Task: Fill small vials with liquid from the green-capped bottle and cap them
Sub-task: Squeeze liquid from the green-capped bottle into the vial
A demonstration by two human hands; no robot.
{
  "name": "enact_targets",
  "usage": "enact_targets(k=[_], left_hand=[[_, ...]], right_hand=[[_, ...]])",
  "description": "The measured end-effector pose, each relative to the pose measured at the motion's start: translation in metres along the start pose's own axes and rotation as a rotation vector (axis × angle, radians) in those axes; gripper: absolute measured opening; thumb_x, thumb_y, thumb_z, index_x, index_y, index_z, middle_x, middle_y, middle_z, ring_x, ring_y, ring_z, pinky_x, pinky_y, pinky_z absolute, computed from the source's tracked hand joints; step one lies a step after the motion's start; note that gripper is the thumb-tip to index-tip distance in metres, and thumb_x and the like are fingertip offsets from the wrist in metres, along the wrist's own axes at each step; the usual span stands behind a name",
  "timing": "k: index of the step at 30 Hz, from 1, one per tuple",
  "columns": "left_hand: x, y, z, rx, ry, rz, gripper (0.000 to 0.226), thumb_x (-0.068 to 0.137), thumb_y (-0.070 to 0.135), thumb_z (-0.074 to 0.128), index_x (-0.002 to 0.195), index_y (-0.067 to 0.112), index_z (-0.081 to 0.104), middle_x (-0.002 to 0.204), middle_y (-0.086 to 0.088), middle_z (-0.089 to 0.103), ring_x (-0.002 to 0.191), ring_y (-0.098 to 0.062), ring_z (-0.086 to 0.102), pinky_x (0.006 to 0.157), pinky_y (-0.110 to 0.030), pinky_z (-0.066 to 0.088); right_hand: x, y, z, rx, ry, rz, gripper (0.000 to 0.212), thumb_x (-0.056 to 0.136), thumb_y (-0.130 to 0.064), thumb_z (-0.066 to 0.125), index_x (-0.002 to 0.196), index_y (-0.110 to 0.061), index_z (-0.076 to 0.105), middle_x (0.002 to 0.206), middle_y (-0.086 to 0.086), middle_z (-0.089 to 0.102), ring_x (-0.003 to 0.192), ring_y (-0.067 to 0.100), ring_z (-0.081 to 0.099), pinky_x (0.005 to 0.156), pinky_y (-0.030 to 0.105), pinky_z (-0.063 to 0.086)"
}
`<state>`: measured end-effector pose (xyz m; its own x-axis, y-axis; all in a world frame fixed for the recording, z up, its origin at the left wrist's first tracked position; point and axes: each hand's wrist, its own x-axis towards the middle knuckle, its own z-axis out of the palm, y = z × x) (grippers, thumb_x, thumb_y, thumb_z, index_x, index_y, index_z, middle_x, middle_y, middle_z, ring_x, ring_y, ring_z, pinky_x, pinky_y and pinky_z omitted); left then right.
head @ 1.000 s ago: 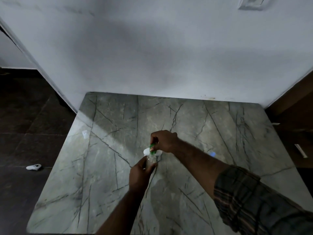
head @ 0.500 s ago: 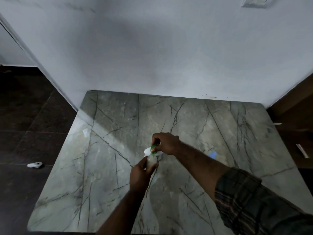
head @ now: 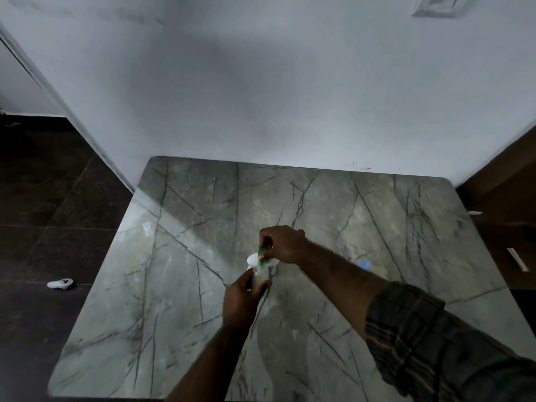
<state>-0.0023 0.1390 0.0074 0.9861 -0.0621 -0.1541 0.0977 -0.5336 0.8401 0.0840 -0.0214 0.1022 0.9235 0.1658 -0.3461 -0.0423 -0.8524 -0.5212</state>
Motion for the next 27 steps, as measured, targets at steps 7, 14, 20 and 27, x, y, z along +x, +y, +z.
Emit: enact_targets(k=[7, 14, 20, 27], left_hand=[[0.000, 0.002, -0.003, 0.007, -0.014, 0.023, 0.043, 0.082, 0.051, 0.071, 0.119, 0.029, 0.067, 0.098, 0.014, 0.074, 0.085, 0.004, 0.067, 0.070, -0.005, 0.048], [0.003, 0.002, -0.007, 0.035, -0.004, 0.035, 0.045, 0.081, 0.054, 0.069, 0.120, 0.031, 0.065, 0.094, 0.019, 0.072, 0.082, 0.007, 0.065, 0.071, -0.012, 0.051], [0.000, 0.000, -0.003, 0.027, 0.001, 0.026, 0.047, 0.082, 0.050, 0.070, 0.122, 0.026, 0.065, 0.098, 0.013, 0.074, 0.085, 0.002, 0.067, 0.074, -0.018, 0.055], [0.000, -0.001, -0.004, 0.033, -0.005, 0.039, 0.046, 0.082, 0.049, 0.072, 0.122, 0.027, 0.066, 0.098, 0.014, 0.074, 0.083, 0.005, 0.066, 0.072, -0.012, 0.052]], right_hand=[[0.004, 0.009, 0.009, -0.004, 0.036, -0.001, 0.027, 0.069, -0.043, 0.082, 0.086, -0.031, 0.065, 0.078, -0.020, 0.060, 0.086, 0.004, 0.054, 0.084, 0.040, 0.027], [0.009, 0.008, 0.005, -0.037, 0.028, -0.023, 0.026, 0.066, -0.047, 0.081, 0.078, -0.036, 0.060, 0.071, -0.025, 0.056, 0.076, -0.004, 0.047, 0.085, 0.044, 0.029], [0.005, 0.010, 0.008, -0.021, 0.035, -0.030, 0.027, 0.068, -0.046, 0.081, 0.083, -0.033, 0.063, 0.071, -0.024, 0.055, 0.080, -0.001, 0.050, 0.082, 0.040, 0.028], [0.002, 0.011, 0.010, -0.018, 0.028, -0.019, 0.026, 0.069, -0.044, 0.080, 0.083, -0.032, 0.062, 0.074, -0.022, 0.057, 0.083, 0.002, 0.052, 0.084, 0.042, 0.028]])
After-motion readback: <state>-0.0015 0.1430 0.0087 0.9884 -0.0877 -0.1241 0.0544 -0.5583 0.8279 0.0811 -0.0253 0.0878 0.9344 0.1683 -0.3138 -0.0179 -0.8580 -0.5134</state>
